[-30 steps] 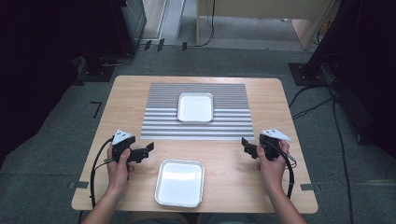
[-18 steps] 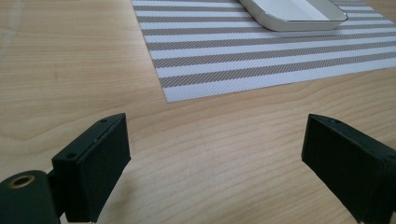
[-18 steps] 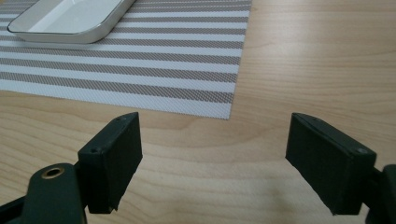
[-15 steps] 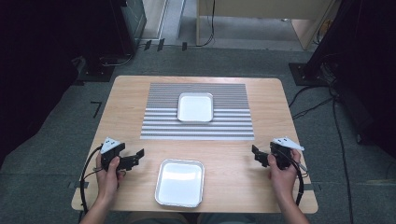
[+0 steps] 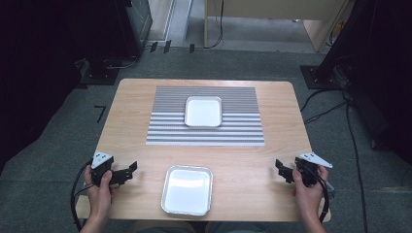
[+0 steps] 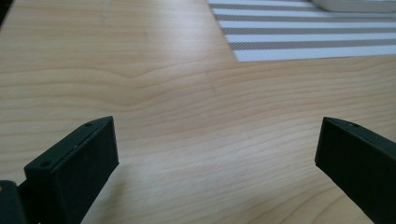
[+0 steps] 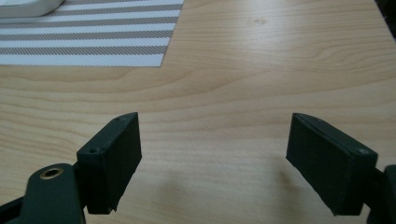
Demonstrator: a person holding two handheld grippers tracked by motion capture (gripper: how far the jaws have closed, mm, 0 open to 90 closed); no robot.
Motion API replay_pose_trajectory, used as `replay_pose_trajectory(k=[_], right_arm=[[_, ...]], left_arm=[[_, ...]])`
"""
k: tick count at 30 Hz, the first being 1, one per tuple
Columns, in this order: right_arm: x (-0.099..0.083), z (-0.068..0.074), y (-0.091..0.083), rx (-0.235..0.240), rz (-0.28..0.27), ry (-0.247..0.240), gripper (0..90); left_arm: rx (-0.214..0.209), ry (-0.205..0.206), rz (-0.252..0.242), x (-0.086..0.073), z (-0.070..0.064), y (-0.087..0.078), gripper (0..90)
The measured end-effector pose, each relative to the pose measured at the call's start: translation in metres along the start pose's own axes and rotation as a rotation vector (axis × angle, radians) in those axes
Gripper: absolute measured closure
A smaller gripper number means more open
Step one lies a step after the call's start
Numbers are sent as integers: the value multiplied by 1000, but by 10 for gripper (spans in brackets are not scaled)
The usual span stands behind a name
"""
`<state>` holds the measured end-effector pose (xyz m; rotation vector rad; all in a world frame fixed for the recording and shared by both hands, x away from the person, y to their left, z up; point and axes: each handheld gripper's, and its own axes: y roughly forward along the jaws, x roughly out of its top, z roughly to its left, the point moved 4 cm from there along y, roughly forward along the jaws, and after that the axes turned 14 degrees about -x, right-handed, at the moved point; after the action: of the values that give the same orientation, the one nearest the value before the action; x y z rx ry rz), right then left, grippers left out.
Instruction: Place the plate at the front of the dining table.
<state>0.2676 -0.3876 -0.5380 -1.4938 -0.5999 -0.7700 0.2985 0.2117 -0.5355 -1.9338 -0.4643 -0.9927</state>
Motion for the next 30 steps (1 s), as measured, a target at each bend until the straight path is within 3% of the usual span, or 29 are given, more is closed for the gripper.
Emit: replay_pose_trajectory(k=[6, 12, 15, 25, 30], right_arm=[[-10, -11, -9, -31, -1, -23, 174], [-18, -23, -16, -55, 0, -1, 174], [-22, -26, -17, -70, 5, -19, 170], [-31, -28, -19, -122, 35, -56, 169], [-35, -30, -21, -136, 42, -80, 159]], left_arm=[[1, -18, 16, -8, 7, -9, 0], [30, -23, 22, -14, 15, -22, 0], [40, -38, 16, -16, 21, -29, 0], [70, 12, 81, -25, 21, -33, 0], [105, 55, 152, -26, 19, -27, 0]])
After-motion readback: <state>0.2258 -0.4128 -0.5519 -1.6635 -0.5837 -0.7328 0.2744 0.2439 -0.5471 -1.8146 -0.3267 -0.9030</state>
